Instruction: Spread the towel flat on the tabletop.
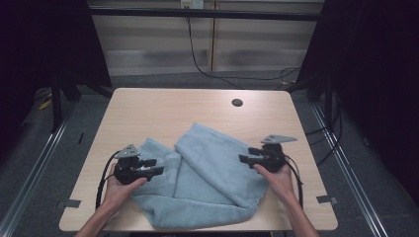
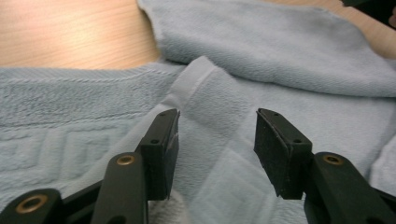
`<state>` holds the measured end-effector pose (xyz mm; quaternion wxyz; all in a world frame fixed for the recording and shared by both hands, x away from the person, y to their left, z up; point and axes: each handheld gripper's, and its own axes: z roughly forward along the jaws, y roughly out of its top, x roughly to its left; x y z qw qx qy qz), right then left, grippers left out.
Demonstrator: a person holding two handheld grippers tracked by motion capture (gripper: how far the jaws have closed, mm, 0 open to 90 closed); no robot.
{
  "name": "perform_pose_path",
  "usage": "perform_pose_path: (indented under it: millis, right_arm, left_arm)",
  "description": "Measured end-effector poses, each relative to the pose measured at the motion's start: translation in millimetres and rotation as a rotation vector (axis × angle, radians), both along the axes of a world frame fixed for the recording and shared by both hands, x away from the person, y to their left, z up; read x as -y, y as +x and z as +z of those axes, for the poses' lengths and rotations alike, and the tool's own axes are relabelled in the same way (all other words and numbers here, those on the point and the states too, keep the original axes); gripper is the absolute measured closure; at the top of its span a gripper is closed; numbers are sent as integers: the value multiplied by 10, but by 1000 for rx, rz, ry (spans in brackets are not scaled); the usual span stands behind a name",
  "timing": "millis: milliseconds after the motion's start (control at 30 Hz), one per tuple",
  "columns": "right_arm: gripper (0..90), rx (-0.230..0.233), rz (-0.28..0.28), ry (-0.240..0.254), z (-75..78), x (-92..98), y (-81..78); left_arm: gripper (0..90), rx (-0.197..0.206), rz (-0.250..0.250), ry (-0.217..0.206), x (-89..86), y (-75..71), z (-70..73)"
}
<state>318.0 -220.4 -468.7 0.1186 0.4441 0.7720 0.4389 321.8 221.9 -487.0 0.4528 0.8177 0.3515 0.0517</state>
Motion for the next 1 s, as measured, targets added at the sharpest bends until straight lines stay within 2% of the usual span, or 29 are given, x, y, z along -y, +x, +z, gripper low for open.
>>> perform_pose_path:
  millis: [67,133,167,233,300,333,367,433,467,533,600,700,900,1000]
  right_arm:
    - [446,-16,38,-8,-54,-183,155]
    - [437,-27,56,-49,-124,-347,299]
    - [436,-39,57,-60,-165,-415,356]
    - [438,-58,65,-68,-262,-517,434]
    - [433,-71,72,-105,-358,-587,464]
    - [436,-39,71,-112,-388,-607,445]
    - [453,-28,67,-118,-392,-615,436]
    - [522,9,69,-185,-390,-642,404]
    - [552,20,72,-200,-390,-650,388]
    - [755,15,66,-194,-380,-623,369]
    - [841,11,50,-184,-385,-566,377]
    - [858,6,12,-193,-379,-475,413]
    - [856,-26,-150,-169,-388,-74,612]
    - [842,-32,-223,-181,-384,76,666]
  left_arm:
    - [498,2,15,28,-23,14,-62]
    - [499,-9,6,51,-47,31,-138]
    - [502,-3,4,46,-51,29,-151]
    - [501,2,3,58,-45,23,-144]
    - [499,10,3,63,-29,16,-162]
    - [498,16,4,66,-28,14,-167]
    - [497,16,3,64,-25,14,-169]
    - [499,10,5,62,-28,19,-167]
    - [501,8,7,60,-31,21,-166]
    - [516,12,7,64,-33,21,-166]
    - [520,13,6,68,-35,21,-166]
    - [539,8,14,62,-41,25,-168]
    - [563,4,29,55,-86,7,-171]
    - [563,-14,37,51,-125,-45,-161]
